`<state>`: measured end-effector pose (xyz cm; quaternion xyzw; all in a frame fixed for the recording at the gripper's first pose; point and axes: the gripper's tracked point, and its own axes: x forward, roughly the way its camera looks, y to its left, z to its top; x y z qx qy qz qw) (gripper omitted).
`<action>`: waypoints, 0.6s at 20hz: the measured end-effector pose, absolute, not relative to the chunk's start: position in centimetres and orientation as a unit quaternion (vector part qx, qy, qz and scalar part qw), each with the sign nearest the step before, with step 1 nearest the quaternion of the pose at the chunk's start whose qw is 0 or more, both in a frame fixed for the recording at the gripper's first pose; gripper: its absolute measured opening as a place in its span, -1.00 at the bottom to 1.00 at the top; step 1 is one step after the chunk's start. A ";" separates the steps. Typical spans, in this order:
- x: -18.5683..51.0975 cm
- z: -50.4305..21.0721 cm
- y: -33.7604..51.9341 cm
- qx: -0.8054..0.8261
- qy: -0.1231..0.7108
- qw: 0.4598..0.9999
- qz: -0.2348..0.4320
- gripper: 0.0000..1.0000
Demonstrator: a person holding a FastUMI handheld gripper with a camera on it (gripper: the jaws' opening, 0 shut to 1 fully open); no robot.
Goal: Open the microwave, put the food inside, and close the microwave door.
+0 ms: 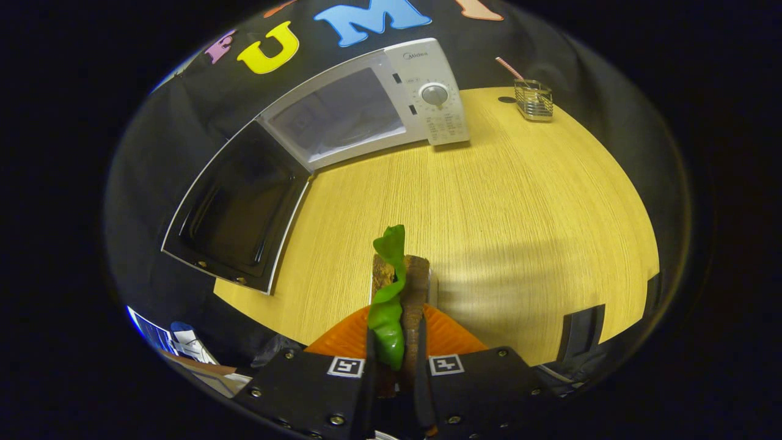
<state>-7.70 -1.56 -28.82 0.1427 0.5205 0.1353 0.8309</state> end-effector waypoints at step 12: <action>-3.9 -23.0 2.5 0.208 0.458 0.851 0.148 -0.52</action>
